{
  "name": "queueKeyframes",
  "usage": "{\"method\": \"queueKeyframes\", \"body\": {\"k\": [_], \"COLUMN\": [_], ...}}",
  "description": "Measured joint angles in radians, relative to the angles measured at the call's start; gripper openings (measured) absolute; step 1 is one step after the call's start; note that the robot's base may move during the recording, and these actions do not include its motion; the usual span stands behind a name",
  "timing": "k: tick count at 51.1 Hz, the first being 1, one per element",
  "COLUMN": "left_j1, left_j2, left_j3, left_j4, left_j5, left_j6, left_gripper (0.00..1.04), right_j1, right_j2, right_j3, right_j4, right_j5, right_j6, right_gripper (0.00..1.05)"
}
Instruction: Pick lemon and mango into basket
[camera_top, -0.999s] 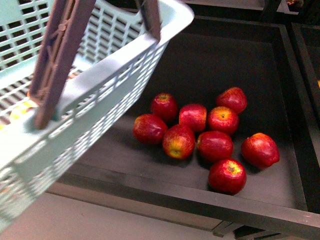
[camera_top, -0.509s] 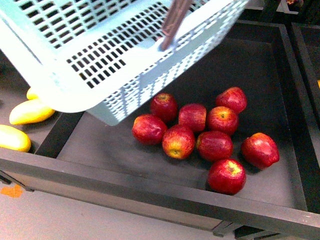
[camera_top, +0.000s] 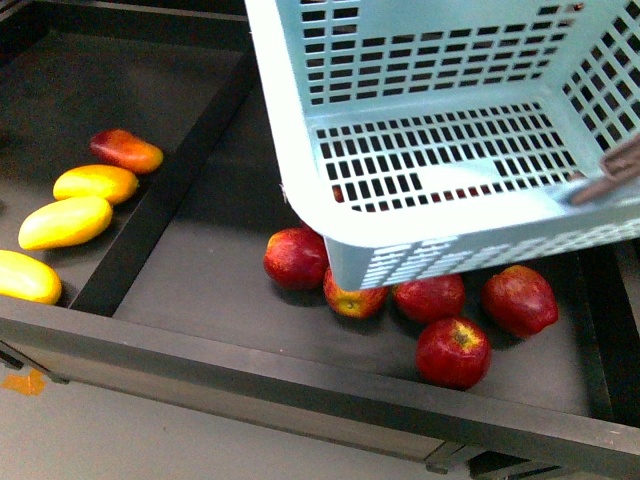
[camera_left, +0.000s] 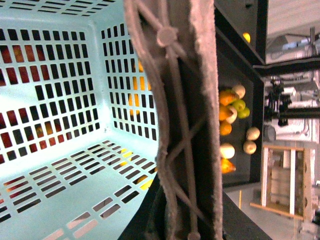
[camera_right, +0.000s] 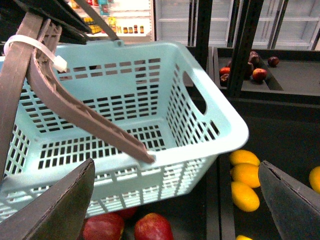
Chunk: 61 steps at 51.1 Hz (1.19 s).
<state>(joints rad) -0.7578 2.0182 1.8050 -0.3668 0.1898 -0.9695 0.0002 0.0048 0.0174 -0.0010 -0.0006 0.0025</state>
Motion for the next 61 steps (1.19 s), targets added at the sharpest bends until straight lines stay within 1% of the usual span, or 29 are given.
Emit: {"method": "queueKeyframes", "body": {"k": [8,27,28,29,30,31,32,33,35,36,37,38,39,40,43,46,48,49,51,54,57,61], "left_j1": [-0.031,-0.018,-0.018,-0.018,-0.018,-0.018,-0.018,-0.018,-0.019,-0.019,-0.019,-0.019,-0.019,-0.019,-0.019,-0.016,-0.016,-0.016,-0.016,-0.018,-0.018,-0.018], "left_j2": [0.000,-0.002,-0.002,-0.002,-0.002,-0.002,-0.002,-0.002,-0.002,-0.002,-0.002,-0.002,-0.002,-0.002,-0.003,-0.003,-0.003,-0.003,-0.003,-0.003,-0.003,-0.003], "left_j3": [-0.021,-0.026,-0.026,-0.026,-0.026,-0.026,-0.026,-0.026,-0.026,-0.026,-0.026,-0.026,-0.026,-0.026,-0.026,-0.026,-0.026,-0.026,-0.026,-0.026,-0.026,-0.026], "left_j4": [0.011,0.014,0.014,0.014,0.014,0.014,0.014,0.015,0.015,0.015,0.015,0.015,0.015,0.015,0.015,0.015,0.015,0.015,0.015,0.015,0.015,0.015], "left_j5": [0.024,-0.001,0.001,0.002,0.003,0.004,0.005,0.006,0.010,0.010,0.010,0.010,0.010,0.009,0.005,0.003,0.000,0.000,0.001,0.002,0.006,0.011], "left_j6": [0.005,0.026,0.025,0.026,0.027,0.026,0.025,0.026,0.027,0.027,0.026,0.025,0.025,0.026,0.027,0.027,0.027,0.027,0.028,0.028,0.027,0.026], "left_gripper": [0.07,0.07,0.07,0.07,0.07,0.07,0.07,0.07,0.07,0.07,0.07,0.07,0.07,0.07,0.07,0.07,0.07,0.07,0.07,0.07,0.07,0.07], "right_j1": [0.000,0.000,0.008,0.019,0.010,-0.020,-0.055,-0.115,-0.204,-0.277,-0.328,-0.416,-0.454,-0.529,-0.685,-0.776,-0.801,-0.803,-0.803,-0.797,-0.787,-0.767], "right_j2": [0.000,0.000,0.016,0.061,0.118,0.182,0.228,0.279,0.318,0.346,0.362,0.396,0.414,0.456,0.587,0.751,0.888,0.914,1.087,1.207,1.306,1.465], "right_j3": [0.000,0.000,0.008,0.050,0.090,0.129,0.156,0.179,0.190,0.198,0.203,0.213,0.218,0.227,0.249,0.272,0.296,0.302,0.344,0.383,0.427,0.513], "right_j4": [0.000,0.000,-0.027,-0.131,-0.219,-0.301,-0.352,-0.393,-0.394,-0.372,-0.351,-0.308,-0.286,-0.238,-0.110,0.029,0.130,0.148,0.261,0.324,0.347,0.335], "right_j5": [0.000,0.001,0.034,0.118,0.179,0.211,0.211,0.186,0.121,0.060,0.021,-0.045,-0.063,-0.114,-0.169,-0.153,-0.129,-0.125,-0.095,-0.072,-0.056,-0.043], "right_j6": [0.000,0.001,0.019,0.100,0.155,0.239,0.282,0.356,0.390,0.401,0.400,0.389,0.385,0.363,0.293,0.229,0.187,0.177,0.133,0.118,0.116,0.116], "right_gripper": [0.96,0.96,0.96,0.96,0.96,0.96,0.96,0.96,0.96,0.96,0.96,0.96,0.96,0.96,0.96,0.96,0.96,0.96,0.96,0.96,0.96,0.96]}}
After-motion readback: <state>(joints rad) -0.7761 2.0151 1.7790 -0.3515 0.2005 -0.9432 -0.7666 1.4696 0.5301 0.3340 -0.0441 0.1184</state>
